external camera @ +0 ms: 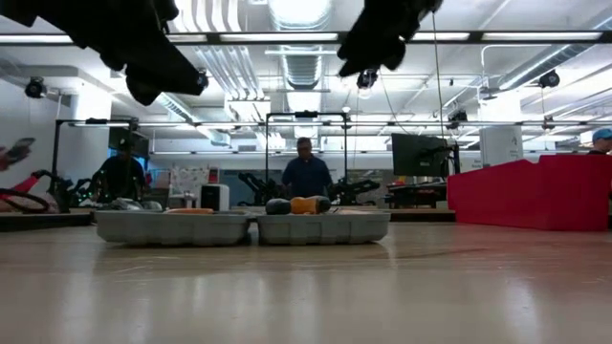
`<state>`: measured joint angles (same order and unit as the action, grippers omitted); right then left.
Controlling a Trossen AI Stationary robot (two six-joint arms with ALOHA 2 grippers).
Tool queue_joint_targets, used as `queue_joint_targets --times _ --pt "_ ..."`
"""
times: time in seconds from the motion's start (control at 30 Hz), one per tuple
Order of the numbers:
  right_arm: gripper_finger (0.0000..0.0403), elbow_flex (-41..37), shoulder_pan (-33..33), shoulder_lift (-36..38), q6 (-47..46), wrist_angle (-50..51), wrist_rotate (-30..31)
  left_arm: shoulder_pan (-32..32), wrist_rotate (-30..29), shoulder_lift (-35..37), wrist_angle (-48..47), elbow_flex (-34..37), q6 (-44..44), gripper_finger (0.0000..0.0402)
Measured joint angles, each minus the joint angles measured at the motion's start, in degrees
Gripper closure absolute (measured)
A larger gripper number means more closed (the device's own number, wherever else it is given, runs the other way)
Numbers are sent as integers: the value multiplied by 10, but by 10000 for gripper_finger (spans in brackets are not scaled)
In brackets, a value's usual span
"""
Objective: Prefit tool cases
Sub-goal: Remove the yellow pliers from the gray pre-fit tool case
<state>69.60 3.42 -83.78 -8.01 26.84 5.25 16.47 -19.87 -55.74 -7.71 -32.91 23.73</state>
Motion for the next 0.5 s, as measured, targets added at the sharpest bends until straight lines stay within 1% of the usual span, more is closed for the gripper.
queue_joint_targets --times 0.07,0.13,0.27,0.37,0.5 --pt "198 -28 5 -1 -22 -26 4 0 -17 -2 2 5 14 264" --pt "198 -54 9 -7 -49 -65 4 0 -21 -4 15 9 33 264" --pt "194 -89 20 -46 -106 -128 3 0 -21 -16 17 13 65 264" --pt "187 -81 29 -91 -119 -138 3 0 -20 -34 18 12 79 264" --pt "179 -38 35 -161 -101 -133 4 0 -17 -54 36 12 79 264"
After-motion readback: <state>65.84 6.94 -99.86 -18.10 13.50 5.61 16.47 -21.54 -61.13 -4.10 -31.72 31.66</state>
